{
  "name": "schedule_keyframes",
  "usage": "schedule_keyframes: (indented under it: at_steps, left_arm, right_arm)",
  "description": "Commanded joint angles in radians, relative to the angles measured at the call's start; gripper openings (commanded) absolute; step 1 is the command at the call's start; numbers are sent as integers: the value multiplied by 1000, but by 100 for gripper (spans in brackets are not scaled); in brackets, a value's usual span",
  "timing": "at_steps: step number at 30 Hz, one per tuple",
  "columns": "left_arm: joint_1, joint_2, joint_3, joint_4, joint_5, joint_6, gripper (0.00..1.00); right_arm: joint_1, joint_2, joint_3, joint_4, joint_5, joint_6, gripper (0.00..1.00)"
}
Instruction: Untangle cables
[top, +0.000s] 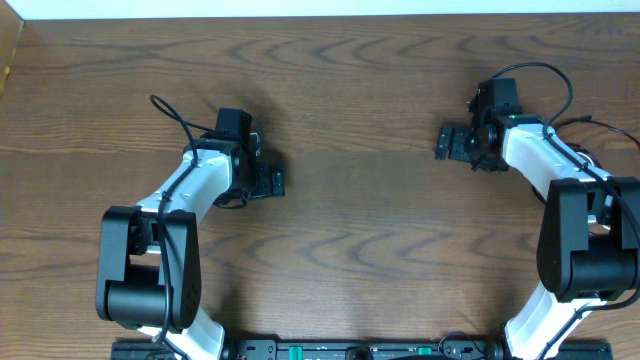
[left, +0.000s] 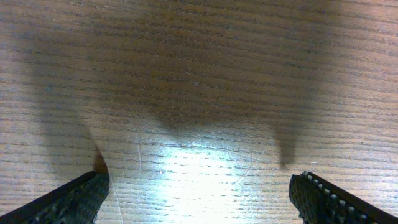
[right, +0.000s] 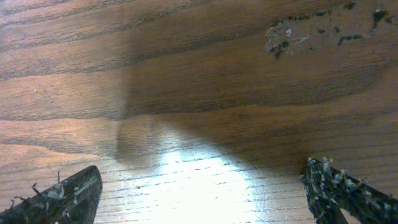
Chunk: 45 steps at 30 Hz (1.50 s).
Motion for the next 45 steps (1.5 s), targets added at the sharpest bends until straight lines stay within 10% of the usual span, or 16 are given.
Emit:
schedule_keyframes:
  at_steps: [1,45]
  left_arm:
    - [1,14,-13,0,5,3,98]
    - [0,-164,-13,0,5,3,98]
  right_arm:
    - [11,1,-6,0,-6,19,99]
    - [14,1,-6,0,-6,19,99]
